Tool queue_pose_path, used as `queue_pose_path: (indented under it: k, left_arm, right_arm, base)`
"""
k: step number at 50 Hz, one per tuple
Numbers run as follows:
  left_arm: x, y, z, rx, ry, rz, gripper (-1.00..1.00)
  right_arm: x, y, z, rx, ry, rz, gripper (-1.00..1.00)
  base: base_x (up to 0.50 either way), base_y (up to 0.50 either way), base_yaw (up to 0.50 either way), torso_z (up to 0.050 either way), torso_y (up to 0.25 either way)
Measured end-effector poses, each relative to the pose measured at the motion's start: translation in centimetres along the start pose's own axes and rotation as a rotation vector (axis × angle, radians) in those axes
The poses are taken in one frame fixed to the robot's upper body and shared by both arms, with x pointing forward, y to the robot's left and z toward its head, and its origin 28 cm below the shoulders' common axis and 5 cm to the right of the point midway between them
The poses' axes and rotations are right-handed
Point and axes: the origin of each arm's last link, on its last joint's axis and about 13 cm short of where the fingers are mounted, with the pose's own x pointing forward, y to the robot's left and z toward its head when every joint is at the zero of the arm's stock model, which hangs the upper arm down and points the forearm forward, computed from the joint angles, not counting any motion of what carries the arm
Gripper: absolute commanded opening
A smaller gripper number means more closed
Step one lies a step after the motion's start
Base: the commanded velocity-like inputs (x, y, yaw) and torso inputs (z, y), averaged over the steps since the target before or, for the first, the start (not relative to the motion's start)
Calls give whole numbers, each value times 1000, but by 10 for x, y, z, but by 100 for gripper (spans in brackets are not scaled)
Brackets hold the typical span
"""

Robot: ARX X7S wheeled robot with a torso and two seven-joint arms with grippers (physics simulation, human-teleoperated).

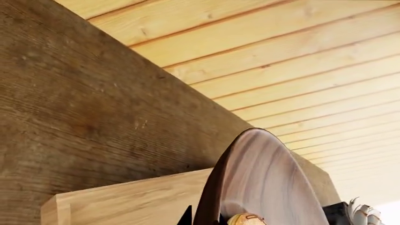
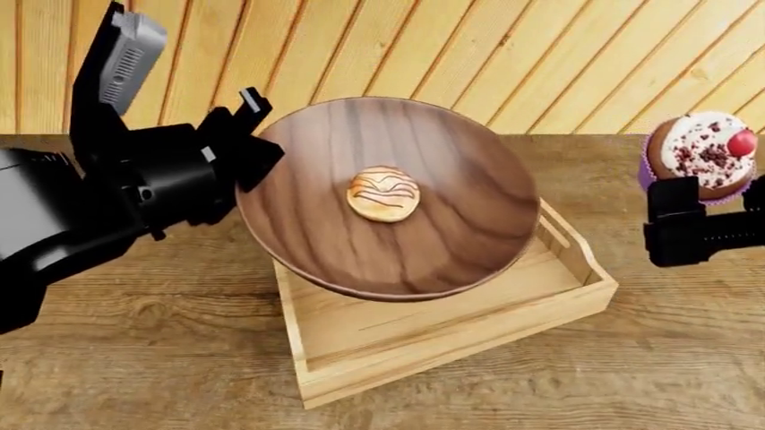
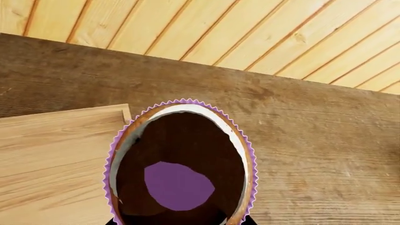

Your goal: Pick up the bowl with donut and place it on the tray. Pick up the cupcake and place it on the tray.

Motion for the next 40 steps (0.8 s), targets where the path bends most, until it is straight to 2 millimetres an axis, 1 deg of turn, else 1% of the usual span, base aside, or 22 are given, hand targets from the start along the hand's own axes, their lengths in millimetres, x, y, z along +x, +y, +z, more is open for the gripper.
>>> queue_pose_path:
  k: [15, 40]
  left_arm:
    - [10, 12, -4, -2, 16, 7, -100]
    - [12, 21, -10, 7, 30, 42, -100]
  right_arm:
    - [2, -2, -4, 8, 4, -7, -100]
    - [3, -3, -9, 12, 15, -16, -100]
  base:
    - [0, 0, 0, 1, 0]
    - [0, 0, 0, 0, 1]
